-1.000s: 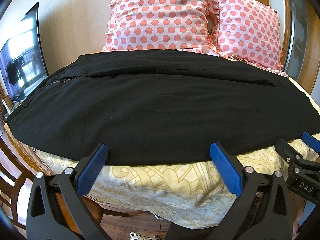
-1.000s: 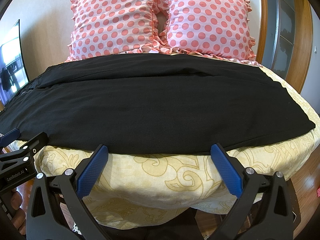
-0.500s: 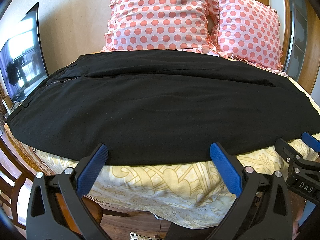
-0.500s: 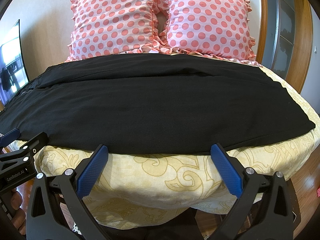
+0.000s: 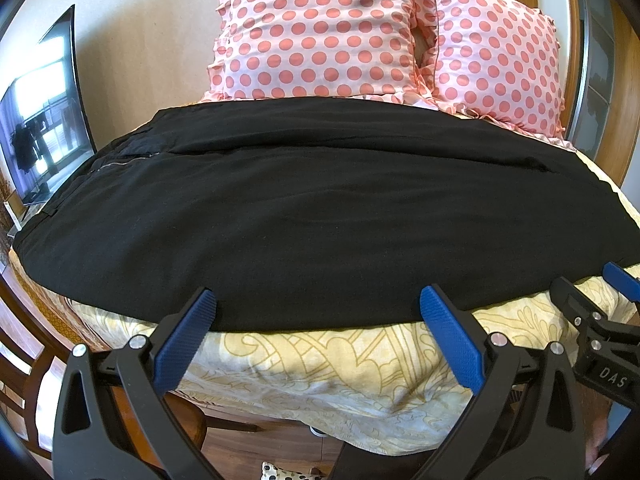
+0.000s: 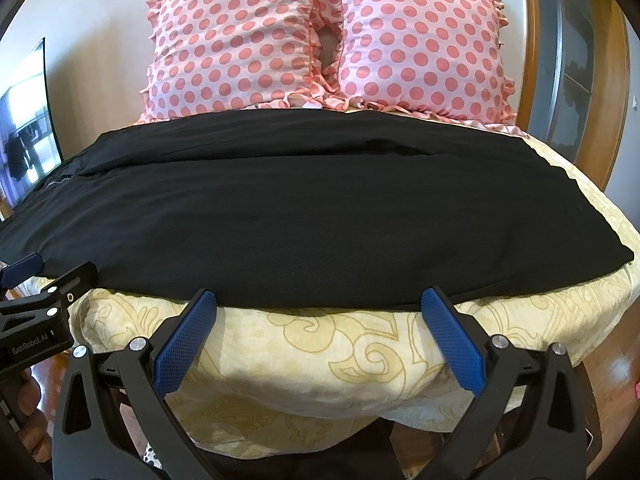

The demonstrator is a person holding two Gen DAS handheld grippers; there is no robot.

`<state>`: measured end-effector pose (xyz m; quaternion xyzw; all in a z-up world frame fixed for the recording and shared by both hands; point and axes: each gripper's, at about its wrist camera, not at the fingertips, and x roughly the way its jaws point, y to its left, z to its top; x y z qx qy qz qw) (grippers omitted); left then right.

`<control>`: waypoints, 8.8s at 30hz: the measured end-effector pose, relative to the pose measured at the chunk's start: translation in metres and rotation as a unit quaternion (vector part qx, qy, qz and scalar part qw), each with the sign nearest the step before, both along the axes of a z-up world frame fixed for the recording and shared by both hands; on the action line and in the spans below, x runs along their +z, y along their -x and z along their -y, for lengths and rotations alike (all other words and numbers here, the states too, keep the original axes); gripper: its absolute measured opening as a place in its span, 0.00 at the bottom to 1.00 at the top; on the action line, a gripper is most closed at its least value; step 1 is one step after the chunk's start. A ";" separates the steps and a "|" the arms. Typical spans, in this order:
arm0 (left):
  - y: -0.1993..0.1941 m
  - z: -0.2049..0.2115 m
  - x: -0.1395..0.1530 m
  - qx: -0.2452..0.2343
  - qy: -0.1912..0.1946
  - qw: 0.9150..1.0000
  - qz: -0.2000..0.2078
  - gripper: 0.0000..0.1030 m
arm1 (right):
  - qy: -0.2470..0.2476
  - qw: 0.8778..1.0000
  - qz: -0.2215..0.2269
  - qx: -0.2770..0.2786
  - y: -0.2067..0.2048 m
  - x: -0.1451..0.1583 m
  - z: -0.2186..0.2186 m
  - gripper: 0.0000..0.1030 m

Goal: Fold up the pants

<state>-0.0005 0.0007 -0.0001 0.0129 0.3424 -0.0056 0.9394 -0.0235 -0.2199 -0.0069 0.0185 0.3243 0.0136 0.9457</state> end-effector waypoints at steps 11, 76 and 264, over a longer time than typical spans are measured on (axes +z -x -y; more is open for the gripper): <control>0.008 -0.002 0.054 -0.033 -0.006 0.996 0.082 0.98 | 0.003 0.996 0.051 -0.070 -0.074 0.093 0.107 0.99; -0.032 -0.024 0.045 -0.036 0.127 0.990 0.043 0.98 | -0.284 0.946 -0.106 -0.115 -0.259 0.053 0.249 0.97; -0.016 -0.161 0.018 0.124 0.110 0.986 0.012 0.98 | -0.292 0.911 0.073 -0.284 -0.011 0.014 0.307 0.05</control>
